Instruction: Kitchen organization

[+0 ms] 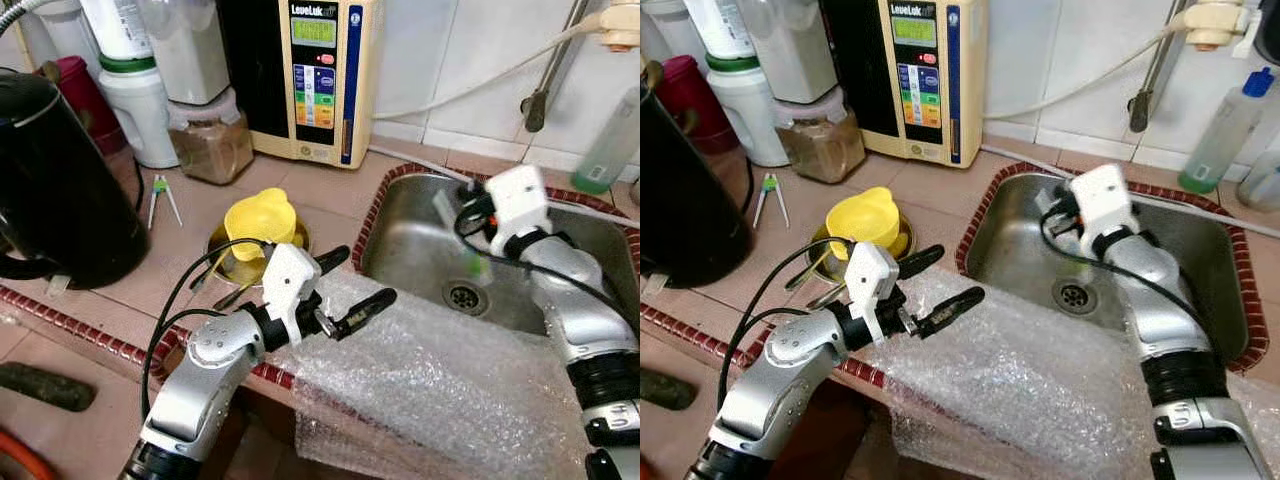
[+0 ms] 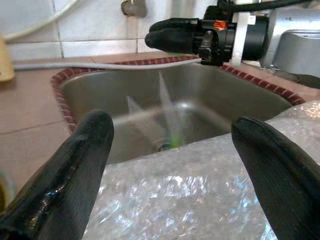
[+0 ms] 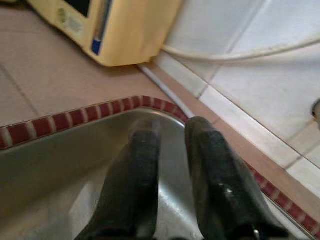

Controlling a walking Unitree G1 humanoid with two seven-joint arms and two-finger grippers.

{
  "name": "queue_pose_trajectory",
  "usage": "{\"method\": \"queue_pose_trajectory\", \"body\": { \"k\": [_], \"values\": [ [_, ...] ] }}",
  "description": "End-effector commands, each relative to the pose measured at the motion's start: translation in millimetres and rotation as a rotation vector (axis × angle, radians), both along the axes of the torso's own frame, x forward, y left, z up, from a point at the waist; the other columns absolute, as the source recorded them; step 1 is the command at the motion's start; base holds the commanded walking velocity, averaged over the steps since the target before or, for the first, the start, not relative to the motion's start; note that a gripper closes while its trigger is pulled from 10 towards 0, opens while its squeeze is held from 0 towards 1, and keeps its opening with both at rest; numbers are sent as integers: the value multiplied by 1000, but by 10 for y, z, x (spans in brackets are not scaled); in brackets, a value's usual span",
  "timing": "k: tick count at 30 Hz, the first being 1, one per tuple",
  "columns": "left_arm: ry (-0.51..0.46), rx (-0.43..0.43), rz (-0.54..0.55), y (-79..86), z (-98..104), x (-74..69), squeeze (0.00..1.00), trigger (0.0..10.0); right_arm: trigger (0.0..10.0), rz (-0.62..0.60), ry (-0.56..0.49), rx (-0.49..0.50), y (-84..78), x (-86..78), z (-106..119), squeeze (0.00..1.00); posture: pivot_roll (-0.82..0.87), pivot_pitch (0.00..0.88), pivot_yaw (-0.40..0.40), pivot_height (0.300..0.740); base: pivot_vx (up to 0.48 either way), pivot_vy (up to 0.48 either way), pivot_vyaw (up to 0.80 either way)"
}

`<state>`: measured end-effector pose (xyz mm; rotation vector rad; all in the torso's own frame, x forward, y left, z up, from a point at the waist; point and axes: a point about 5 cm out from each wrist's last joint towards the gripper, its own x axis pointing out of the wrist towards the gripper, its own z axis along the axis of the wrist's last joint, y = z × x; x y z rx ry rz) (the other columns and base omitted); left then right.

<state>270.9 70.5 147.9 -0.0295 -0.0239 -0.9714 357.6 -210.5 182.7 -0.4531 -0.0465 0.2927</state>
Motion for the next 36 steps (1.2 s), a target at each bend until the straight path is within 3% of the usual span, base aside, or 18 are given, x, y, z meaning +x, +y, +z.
{"method": "queue_pose_trajectory", "body": {
  "k": [1,6,10,12,14,15,19,21,22,27,30,33,36],
  "values": [
    [2,-3,4,9,19,11,1000,10000,10000,27,-3,-26,25,6,14,1000,-13,43,66,740,0,0,0],
    [12,1,8,4,6,5,1000,10000,10000,122,41,-1,101,-75,-95,1000,-10,39,70,740,0,0,0],
    [-27,8,34,15,37,23,1000,10000,10000,92,18,48,114,-111,-87,1000,-10,39,70,740,0,0,0],
    [-132,-20,103,49,146,57,1000,10000,10000,90,-32,125,212,-192,-19,1000,-8,49,62,740,0,0,0],
    [-152,-30,137,62,175,83,1000,10000,10000,98,-44,136,259,-223,-6,1000,-8,51,61,740,0,0,0],
    [-185,-51,225,106,237,151,1000,10000,10000,131,-76,154,398,-310,26,1000,-7,55,54,740,0,0,0],
    [-217,-77,390,233,290,250,1000,10000,10000,183,-112,233,618,-450,92,1000,-8,53,48,740,0,0,0],
    [-207,-84,494,344,270,290,1000,10000,10000,207,-134,258,722,-527,142,1000,-5,52,43,740,0,0,0],
    [-194,-67,588,455,216,323,1000,10000,10000,238,-152,317,811,-599,227,1000,-1,51,40,740,0,0,0],
    [-163,-41,703,612,139,389,1000,10000,10000,274,-155,425,914,-745,337,1000,1,52,37,740,0,0,0],
    [-114,-50,770,683,108,456,1000,10000,10000,289,-143,435,952,-817,334,1000,-3,55,40,740,0,0,0],
    [-50,-46,887,836,88,630,1000,10000,10000,288,-111,422,988,-918,275,1000,-15,57,51,740,0,0,0],
    [-12,-27,923,885,70,711,1000,10000,10000,281,-115,423,999,-946,296,1000,-25,59,62,740,0,0,0]
  ]
}}
